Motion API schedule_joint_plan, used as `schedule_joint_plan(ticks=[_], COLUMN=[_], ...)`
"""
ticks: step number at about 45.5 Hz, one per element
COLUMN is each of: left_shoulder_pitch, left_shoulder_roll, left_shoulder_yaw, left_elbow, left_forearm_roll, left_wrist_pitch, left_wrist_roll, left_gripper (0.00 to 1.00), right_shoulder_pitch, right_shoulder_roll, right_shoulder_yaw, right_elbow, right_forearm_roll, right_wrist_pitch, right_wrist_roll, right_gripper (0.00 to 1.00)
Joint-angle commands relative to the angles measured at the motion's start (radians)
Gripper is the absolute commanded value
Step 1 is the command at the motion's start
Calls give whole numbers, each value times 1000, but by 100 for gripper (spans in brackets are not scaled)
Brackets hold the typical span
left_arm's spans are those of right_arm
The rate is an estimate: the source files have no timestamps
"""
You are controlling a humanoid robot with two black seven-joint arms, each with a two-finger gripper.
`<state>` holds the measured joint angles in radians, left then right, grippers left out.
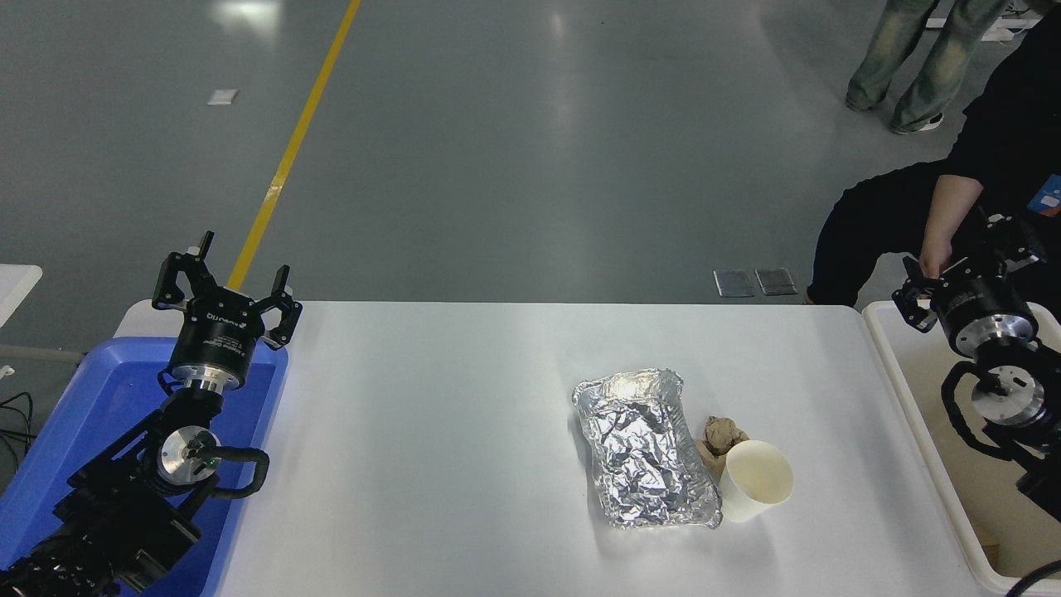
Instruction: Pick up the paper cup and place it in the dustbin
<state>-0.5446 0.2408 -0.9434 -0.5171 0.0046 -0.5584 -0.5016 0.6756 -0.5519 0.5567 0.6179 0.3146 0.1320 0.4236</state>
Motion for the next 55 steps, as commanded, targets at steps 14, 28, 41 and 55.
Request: schedule_joint_plan(ticks=[14, 28, 41, 55], left_shoulder_pitch=[0, 0, 0, 0], left_shoulder_roll=[0, 0, 0, 0], left_shoulder_yaw=[2, 0, 0, 0], left_elbow=[0, 0, 0, -1], left_forearm_roll=[0, 0, 0, 0], left_wrist_pitch=[0, 0, 0, 0], left_wrist_roll=[2, 2, 2, 2], left_gripper=[98, 98, 98, 98], right_shoulder_pitch=[2, 15, 22, 74], right_shoulder_roll=[-5, -5, -8, -83], right_shoulder_yaw=[0, 0, -1, -18], right_elbow=[0, 2, -6, -6], right_forearm_roll=[0, 0, -5, -9], right_wrist_pitch=[-2, 0, 0, 11], right_wrist_roll=[0, 0, 0, -5], right_gripper=[100, 100, 100, 100])
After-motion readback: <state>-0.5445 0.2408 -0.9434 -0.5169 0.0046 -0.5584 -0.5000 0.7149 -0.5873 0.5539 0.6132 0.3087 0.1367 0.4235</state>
